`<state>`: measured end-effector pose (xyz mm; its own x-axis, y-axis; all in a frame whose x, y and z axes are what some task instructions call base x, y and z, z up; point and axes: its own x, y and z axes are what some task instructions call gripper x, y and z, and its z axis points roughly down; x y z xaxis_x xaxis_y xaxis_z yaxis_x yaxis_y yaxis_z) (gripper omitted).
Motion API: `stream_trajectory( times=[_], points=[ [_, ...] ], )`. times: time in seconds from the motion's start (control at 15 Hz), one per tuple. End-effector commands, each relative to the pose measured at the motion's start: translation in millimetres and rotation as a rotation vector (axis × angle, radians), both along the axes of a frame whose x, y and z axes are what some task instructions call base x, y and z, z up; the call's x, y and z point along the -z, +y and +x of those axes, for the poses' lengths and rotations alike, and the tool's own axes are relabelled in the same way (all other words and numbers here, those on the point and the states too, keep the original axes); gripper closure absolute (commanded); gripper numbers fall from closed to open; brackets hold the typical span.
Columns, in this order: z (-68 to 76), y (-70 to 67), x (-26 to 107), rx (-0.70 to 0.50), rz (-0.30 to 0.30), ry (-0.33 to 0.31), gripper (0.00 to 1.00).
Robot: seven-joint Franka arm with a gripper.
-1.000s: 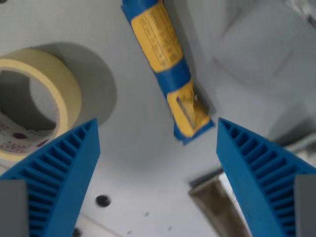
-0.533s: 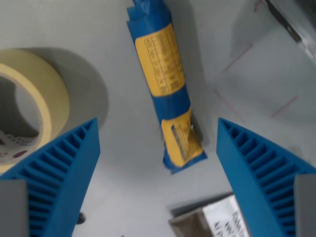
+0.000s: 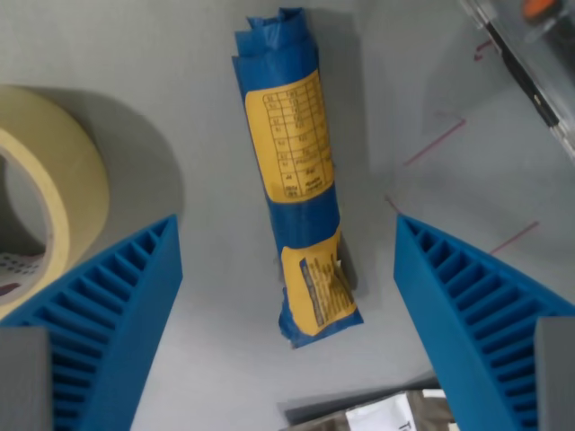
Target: Move above the blue bag
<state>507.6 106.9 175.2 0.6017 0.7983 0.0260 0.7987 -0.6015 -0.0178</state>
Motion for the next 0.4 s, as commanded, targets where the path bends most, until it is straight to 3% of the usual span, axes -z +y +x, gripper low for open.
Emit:
stream_trajectory(
  times=[0.07,0.4],
  points=[
    [7.9,3.0,2.1,-0.067,-0.022,0.006,0.00],
    [8.7,2.8,3.2,-0.048,-0.022,0.006,0.00]
  ],
)
